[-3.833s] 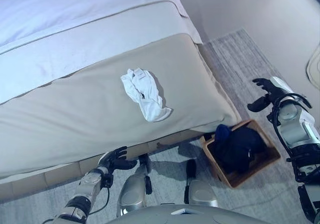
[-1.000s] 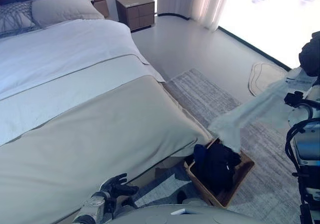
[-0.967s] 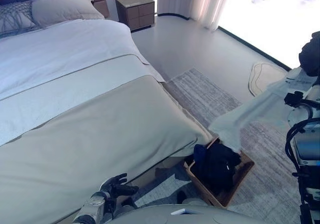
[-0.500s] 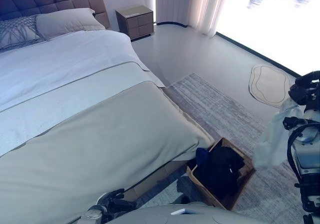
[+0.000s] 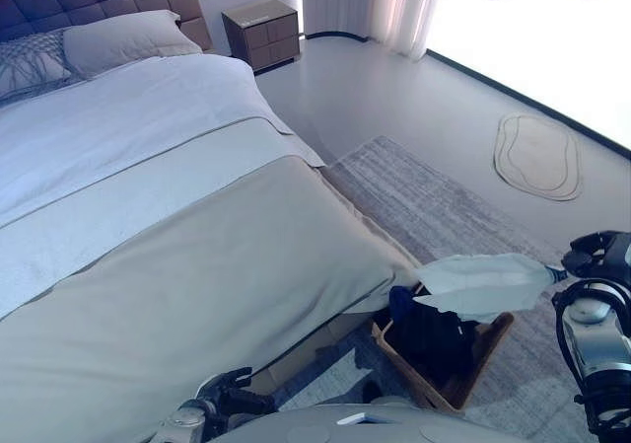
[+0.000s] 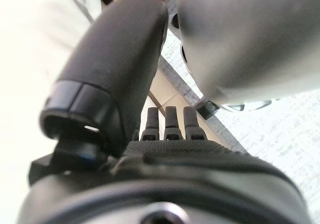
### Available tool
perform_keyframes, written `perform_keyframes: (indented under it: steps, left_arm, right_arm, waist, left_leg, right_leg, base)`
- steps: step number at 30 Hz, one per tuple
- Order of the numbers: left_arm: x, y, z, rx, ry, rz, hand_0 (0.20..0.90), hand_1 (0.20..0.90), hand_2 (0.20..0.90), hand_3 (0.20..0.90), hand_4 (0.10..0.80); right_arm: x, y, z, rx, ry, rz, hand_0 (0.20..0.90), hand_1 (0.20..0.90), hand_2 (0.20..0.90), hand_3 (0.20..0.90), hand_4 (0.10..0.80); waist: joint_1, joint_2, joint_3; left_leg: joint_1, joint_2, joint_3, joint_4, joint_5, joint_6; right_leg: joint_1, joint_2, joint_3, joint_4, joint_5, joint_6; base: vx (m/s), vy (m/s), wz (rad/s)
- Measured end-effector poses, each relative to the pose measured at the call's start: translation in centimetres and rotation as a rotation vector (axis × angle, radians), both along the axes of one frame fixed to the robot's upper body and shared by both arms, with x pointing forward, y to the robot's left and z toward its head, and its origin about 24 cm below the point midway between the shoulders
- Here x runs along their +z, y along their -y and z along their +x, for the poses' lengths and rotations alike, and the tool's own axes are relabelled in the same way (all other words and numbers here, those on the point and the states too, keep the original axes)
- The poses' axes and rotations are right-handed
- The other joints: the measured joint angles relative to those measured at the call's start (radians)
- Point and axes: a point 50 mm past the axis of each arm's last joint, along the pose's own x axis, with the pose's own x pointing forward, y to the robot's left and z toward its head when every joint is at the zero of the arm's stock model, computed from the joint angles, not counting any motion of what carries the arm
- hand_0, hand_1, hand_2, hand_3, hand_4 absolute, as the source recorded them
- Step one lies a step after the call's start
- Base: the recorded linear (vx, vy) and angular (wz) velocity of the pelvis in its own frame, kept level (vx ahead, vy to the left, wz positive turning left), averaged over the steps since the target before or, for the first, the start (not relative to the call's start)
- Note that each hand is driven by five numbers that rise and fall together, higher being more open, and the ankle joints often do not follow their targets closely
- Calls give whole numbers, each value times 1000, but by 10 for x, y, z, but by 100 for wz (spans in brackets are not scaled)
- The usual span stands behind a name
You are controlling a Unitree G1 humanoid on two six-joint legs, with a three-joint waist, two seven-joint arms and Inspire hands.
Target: Pick up the clothes from the bed and place them into the basket
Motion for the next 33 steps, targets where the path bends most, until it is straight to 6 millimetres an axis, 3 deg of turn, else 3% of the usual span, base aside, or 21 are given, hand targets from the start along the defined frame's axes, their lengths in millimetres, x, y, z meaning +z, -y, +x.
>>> perform_keyframes:
  steps: [7,8,9,10,14,17,19,21,26,33]
  left_arm:
    - [8,11,29,-63,78,-17,900,900,900,900,800]
    - [10,14,35,-80,101,-23,900,900,900,900,800]
    - [12,16,39,-90,118,-29,900,900,900,900,800]
    - [14,18,45,-97,134,-33,900,900,900,900,800]
    - [22,22,62,-119,196,-52,900,900,900,900,800]
    - [36,28,90,-169,289,-59,900,900,900,900,800]
    - [42,30,99,-177,331,-69,900,900,900,900,800]
    - [49,32,110,-213,375,-78,900,900,900,900,800]
    - [54,36,112,-236,396,-114,900,900,900,900,800]
    - [52,32,109,-232,386,-115,900,900,900,900,800]
  right_arm:
    - [-20,-2,11,26,-138,52,300,300,300,200,100]
    - [-22,-2,14,30,-153,58,524,524,524,461,361]
    - [-22,-2,20,35,-165,61,662,662,662,623,523]
    - [-22,-1,22,32,-178,74,900,900,900,900,800]
    - [-23,-2,32,41,-207,83,900,900,900,900,800]
    - [-13,1,48,15,-182,96,900,900,900,900,800]
    - [-9,-1,55,15,-167,108,900,900,900,900,800]
    - [-2,-2,64,5,-135,127,900,900,900,900,800]
    - [1,-3,67,-17,-116,146,900,900,900,900,800]
    - [-12,-1,52,-101,-9,228,900,900,900,900,800]
  waist:
    - [1,108,92]
    - [2,132,96]
    - [3,148,108]
    - [8,161,120]
    - [24,180,139]
    - [36,188,183]
    - [33,189,205]
    - [31,198,234]
    - [30,224,257]
    - [26,215,263]
  left_leg:
    - [-31,1,-2,2,8,3]
    - [-48,1,-5,2,10,0]
    - [-58,-1,-8,2,17,-5]
    - [-63,-3,-10,2,23,-3]
    - [-91,-21,-49,3,88,2]
    - [-132,-34,-87,2,150,-31]
    - [-146,-34,-100,2,172,-35]
    - [-166,-34,-119,2,198,-59]
    - [-181,-34,-124,2,214,-51]
    - [-157,-32,-135,2,214,-51]
  right_leg:
    - [-31,-1,-3,0,5,-7]
    - [-48,-2,-5,0,5,-7]
    - [-57,-2,-6,2,6,-8]
    - [-61,-3,-6,5,8,-7]
    - [-85,-22,-7,6,8,-7]
    - [-119,-38,-8,7,17,-10]
    - [-130,-39,-12,9,18,-11]
    - [-142,-38,-21,6,21,-16]
    - [-146,-37,-28,6,30,-17]
    - [-109,-33,-53,5,29,-17]
  base:
    - [-81,4,0]
    - [-73,-21,5]
    - [-62,-28,4]
    - [-34,-21,3]
    - [-127,-27,3]
    - [-129,-42,8]
    - [-86,-42,6]
    - [-29,-8,14]
    - [61,10,6]
    - [90,2,9]
